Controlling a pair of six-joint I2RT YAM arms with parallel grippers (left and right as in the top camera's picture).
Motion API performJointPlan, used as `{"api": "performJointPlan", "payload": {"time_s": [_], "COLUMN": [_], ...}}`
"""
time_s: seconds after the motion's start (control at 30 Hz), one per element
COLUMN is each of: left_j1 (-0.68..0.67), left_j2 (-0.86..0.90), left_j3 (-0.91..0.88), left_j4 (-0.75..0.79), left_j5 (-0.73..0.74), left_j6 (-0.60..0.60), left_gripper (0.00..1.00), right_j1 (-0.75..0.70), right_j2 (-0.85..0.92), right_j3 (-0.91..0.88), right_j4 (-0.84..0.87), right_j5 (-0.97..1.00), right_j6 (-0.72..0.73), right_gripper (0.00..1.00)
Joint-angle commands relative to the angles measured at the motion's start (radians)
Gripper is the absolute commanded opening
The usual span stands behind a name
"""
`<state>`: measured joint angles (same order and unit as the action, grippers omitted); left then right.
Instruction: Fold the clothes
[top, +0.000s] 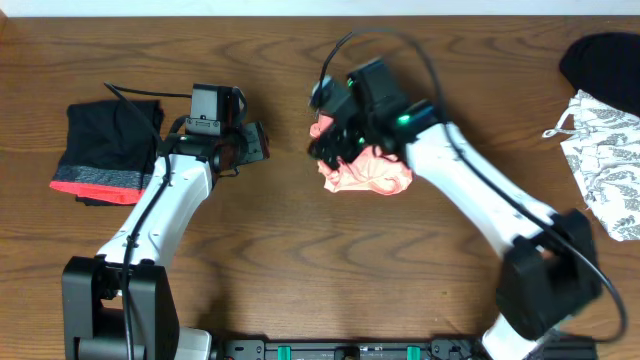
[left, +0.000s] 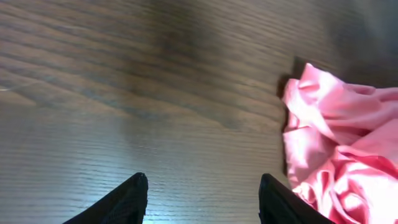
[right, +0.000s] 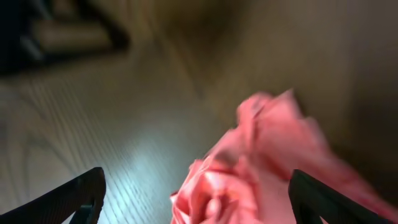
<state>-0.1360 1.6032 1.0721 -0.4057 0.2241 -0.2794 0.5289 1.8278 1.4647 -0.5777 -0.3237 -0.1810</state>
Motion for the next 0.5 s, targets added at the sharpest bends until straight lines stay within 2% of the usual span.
{"api": "performJointPlan", "payload": {"time_s": [0.0,0.13,0.27,0.47], "left_j1": [-0.014,-0.092,-0.200,-0.304], "left_j2": [0.005,0.005,0.005,0.019], "left_j3": [-0.008,-0.008,-0.008,-0.010], "left_j4": [0.022,0.088,0.141,0.151], "left_j5": [0.111,0.196,0.195,0.191], "left_j6": [0.017,0.017,0.019,0.024], "left_gripper": [0.57,0.52,0.46,0.43], "right_j1": [-0.092,-0.203,-0.303,-0.381], "right_j2": [-0.093,-0.114,-0.113,-0.111], "right_j3": [0.029,0.029,0.020,0.012], "right_j4": [-0.018,-0.105,-0.235,-0.351], "right_j5": [0.050,0.050,0.051,0.109], "right_j6": [0.105,0.195,0.211,0.210], "right_gripper": [0.90,0.81,0.61,0.59]}}
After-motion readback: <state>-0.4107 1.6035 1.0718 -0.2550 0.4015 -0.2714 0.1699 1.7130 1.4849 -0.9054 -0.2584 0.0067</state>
